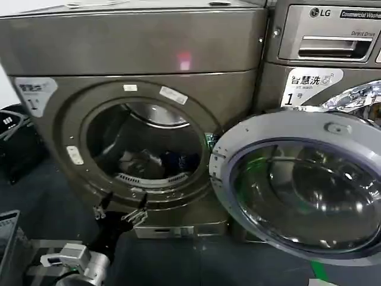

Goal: Grasp the clothes from the dryer.

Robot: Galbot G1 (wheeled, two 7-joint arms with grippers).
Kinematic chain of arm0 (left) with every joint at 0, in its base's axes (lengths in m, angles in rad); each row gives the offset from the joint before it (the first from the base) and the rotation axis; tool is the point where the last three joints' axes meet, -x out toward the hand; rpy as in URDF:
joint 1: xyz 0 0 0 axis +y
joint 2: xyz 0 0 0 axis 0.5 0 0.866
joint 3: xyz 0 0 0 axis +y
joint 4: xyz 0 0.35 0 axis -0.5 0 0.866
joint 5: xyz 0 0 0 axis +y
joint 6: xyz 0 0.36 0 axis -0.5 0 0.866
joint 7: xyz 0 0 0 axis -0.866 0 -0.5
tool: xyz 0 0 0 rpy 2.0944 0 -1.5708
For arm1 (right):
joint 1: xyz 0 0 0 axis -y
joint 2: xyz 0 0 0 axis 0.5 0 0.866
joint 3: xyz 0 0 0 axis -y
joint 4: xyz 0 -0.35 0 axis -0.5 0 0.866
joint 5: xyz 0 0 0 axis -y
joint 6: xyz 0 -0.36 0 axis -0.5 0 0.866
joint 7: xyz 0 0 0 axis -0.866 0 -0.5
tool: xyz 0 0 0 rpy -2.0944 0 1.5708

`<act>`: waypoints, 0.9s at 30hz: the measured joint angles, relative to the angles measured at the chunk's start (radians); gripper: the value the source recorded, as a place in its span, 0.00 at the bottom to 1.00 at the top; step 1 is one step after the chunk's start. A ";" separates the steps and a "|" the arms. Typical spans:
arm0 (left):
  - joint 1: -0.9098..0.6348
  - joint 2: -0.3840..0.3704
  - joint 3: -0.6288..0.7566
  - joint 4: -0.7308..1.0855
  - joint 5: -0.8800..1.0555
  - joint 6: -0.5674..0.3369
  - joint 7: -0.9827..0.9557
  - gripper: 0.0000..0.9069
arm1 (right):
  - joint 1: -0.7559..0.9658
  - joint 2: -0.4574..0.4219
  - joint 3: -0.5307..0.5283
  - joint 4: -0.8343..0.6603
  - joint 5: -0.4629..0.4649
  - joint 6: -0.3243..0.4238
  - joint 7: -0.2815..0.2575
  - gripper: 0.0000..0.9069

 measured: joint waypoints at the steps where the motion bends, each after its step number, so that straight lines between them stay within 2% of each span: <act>1: 0.000 0.000 -0.001 0.000 0.000 0.000 0.000 1.00 | 0.001 0.000 0.000 0.000 0.000 0.000 0.000 1.00; 16: -0.048 0.007 0.003 0.067 -0.016 -0.051 0.010 1.00 | -0.026 0.024 0.029 0.012 -0.023 0.006 -0.015 1.00; 27: -0.292 0.043 0.032 0.303 -0.075 -0.135 -0.012 1.00 | -0.059 0.054 0.064 0.048 -0.009 0.007 -0.021 1.00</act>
